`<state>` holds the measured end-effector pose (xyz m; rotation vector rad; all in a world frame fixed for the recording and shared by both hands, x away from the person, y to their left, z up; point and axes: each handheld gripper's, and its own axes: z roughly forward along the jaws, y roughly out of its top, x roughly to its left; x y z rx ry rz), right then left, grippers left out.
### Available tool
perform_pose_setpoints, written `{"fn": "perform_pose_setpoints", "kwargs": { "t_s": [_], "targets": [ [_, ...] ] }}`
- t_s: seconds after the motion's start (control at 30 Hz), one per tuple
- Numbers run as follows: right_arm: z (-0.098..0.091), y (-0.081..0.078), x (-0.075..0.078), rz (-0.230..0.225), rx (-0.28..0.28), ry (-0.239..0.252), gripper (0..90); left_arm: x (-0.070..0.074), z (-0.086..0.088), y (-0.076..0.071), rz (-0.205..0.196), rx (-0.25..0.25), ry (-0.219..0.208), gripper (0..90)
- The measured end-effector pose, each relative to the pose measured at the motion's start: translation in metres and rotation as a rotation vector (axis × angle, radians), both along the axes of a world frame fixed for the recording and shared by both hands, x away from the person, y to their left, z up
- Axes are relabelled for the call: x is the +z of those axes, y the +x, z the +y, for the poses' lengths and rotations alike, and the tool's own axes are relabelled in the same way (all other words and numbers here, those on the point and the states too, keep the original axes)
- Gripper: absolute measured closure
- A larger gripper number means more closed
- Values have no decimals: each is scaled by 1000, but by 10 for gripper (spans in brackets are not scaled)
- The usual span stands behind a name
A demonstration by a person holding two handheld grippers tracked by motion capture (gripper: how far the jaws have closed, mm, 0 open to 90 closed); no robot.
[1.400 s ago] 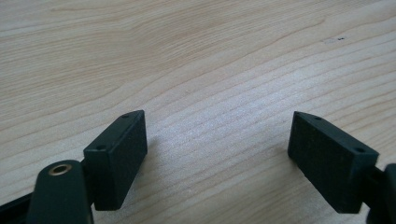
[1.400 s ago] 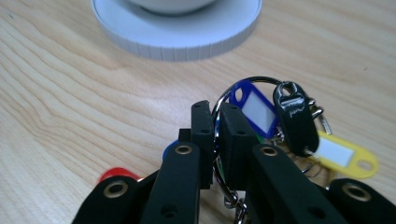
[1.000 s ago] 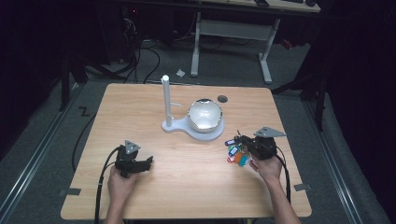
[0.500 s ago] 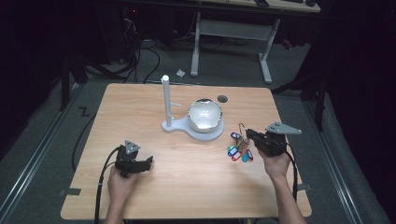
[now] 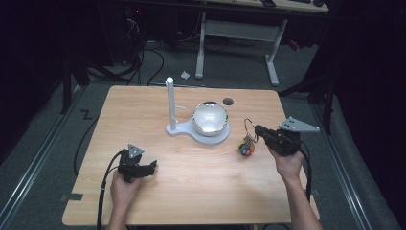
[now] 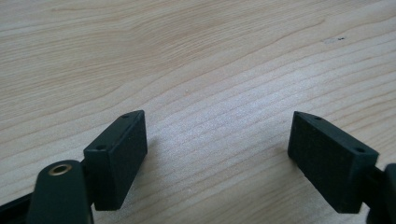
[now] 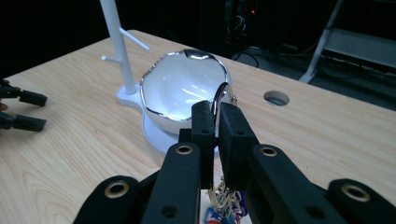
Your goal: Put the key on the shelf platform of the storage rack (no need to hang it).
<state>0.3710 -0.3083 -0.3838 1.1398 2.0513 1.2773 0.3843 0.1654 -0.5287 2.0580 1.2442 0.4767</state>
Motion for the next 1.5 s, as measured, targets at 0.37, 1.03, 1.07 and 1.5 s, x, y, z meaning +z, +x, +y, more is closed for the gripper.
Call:
{"fn": "perform_pose_setpoints", "kwargs": {
  "t_s": [0.37,1.03,1.07,1.5],
  "targets": [
    [-1,2,27,-33,31,24,861,0,0,0,2,0,0,202],
    [10,10,61,-61,97,29,861,0,0,0,2,1,1,202],
    [11,10,63,-62,102,25,861,0,0,0,2,1,1,202],
    [26,26,78,-64,147,21,861,0,0,0,2,0,1,202]
  ]
}}
